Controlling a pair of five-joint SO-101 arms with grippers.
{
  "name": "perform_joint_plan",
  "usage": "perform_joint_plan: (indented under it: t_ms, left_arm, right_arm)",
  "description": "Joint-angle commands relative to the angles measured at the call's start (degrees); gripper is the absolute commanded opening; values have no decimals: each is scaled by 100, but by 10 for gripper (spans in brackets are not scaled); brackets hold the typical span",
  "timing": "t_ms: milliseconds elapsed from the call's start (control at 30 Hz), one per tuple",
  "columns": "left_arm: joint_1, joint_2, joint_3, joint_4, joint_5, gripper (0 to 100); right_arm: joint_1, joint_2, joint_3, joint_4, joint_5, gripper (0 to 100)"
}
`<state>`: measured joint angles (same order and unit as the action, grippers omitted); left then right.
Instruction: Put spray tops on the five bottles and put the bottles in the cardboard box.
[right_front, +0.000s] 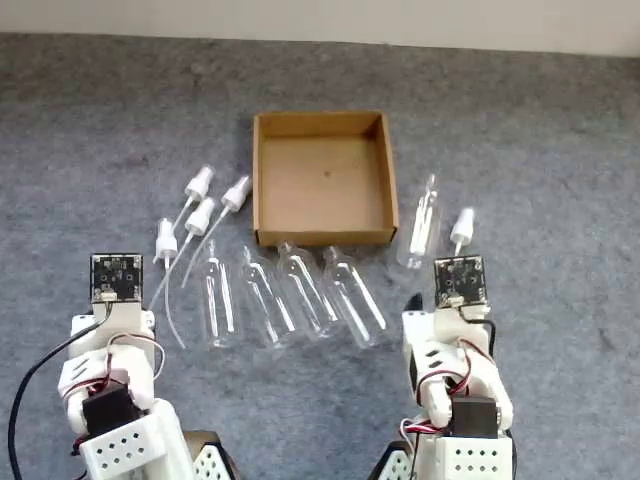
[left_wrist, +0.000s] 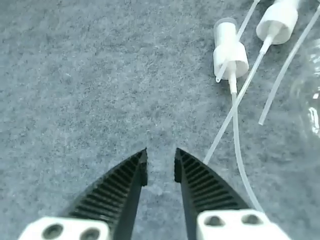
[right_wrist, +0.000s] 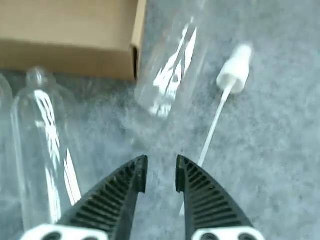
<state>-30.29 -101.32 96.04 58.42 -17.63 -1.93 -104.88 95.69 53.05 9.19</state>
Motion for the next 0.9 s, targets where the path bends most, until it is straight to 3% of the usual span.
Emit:
perform_joint_plan:
  t_ms: [0,100,300,533,867]
  left_arm:
    - [-84,57,119,-114,-35,70]
    - [-75,57,119,-114,-35,70]
    - [198,57,119,-26,-62,70]
    - [224,57,119,123,-70,70]
    - [224,57,119,123,-70,70]
  right_arm:
    - [66,-66,664,-514,79,77]
    - [66,-57,-13,-470,580,77]
    - [66,787,-2035,224,475,77]
    - [66,4365,-4356,365,457,87]
    - [48,8919,-8004,1851,-299,235]
